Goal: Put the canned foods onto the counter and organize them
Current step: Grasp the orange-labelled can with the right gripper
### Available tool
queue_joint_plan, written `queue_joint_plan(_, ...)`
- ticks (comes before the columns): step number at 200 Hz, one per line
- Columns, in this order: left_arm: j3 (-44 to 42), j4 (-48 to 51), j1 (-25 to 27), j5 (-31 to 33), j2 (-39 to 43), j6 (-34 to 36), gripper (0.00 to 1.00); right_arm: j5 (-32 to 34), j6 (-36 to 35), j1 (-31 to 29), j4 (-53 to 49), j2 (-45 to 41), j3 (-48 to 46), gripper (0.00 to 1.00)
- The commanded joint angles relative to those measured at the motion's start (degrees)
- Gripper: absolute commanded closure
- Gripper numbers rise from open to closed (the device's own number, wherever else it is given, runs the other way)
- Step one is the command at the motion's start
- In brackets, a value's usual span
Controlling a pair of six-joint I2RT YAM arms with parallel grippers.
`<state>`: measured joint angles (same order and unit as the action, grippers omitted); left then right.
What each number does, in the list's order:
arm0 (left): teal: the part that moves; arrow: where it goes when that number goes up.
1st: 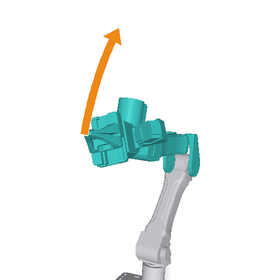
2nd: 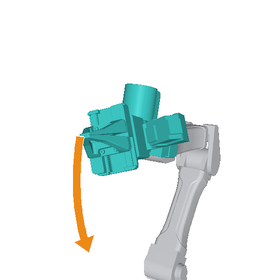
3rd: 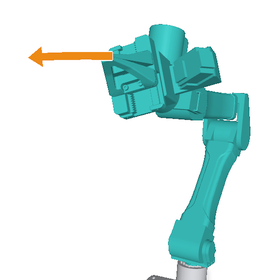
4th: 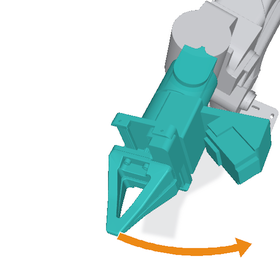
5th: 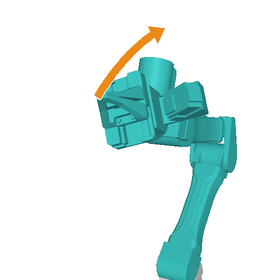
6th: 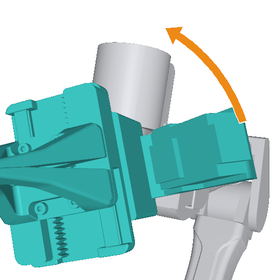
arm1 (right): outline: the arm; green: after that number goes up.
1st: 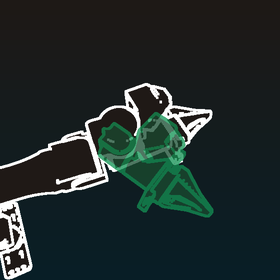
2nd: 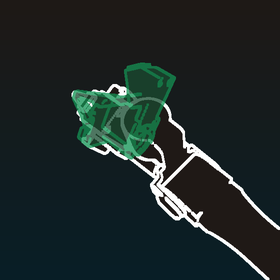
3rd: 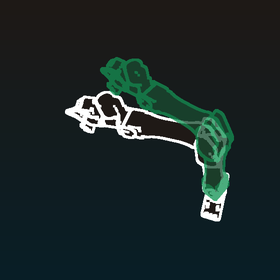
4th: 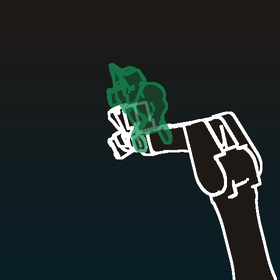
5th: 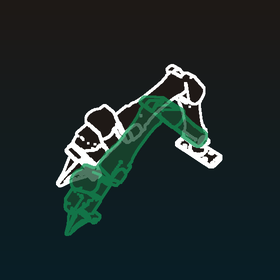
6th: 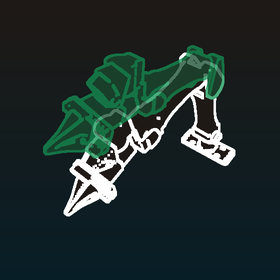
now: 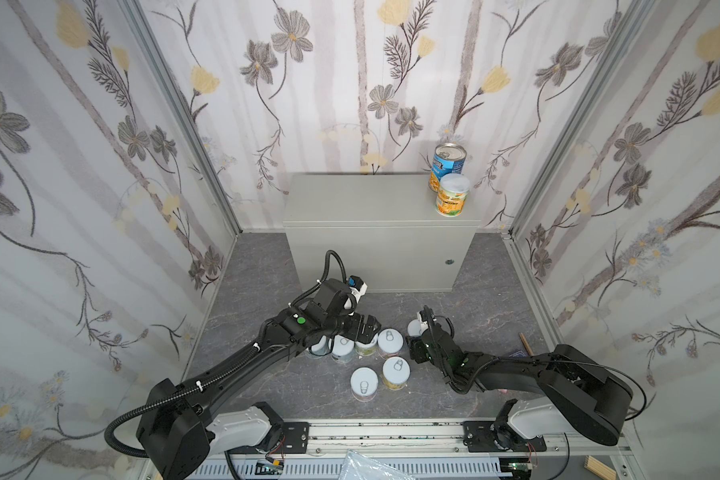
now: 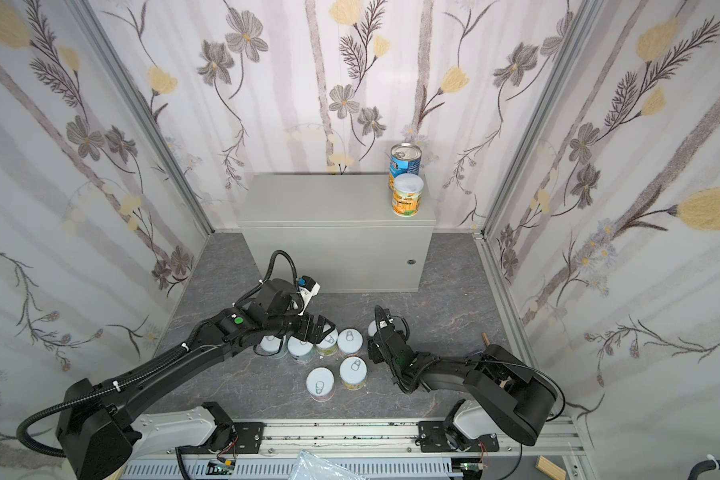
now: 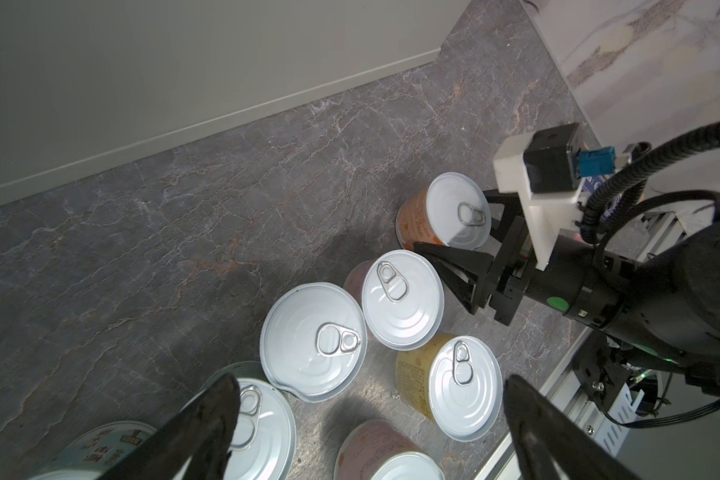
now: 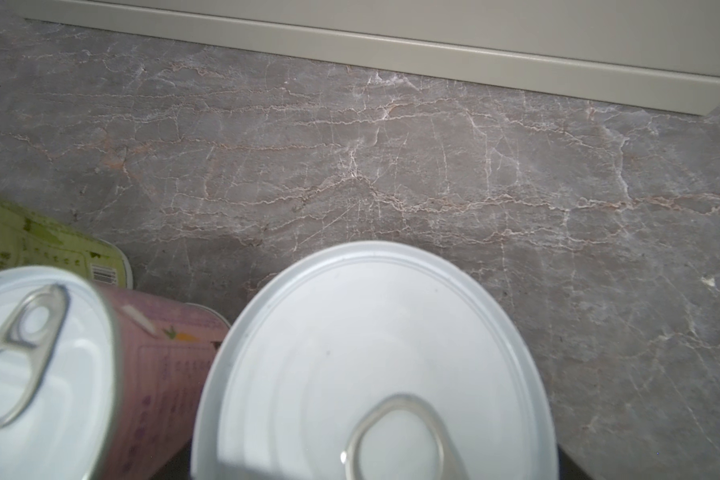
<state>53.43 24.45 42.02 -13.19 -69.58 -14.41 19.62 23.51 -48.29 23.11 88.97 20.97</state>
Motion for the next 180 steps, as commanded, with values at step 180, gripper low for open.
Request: queue_joint_plan(180,1.68,-7.58,0.77,7.80,1.66,-2.17,0.00,-2.13,-11.83,-1.27,4.66,-20.41,1.82,0.48)
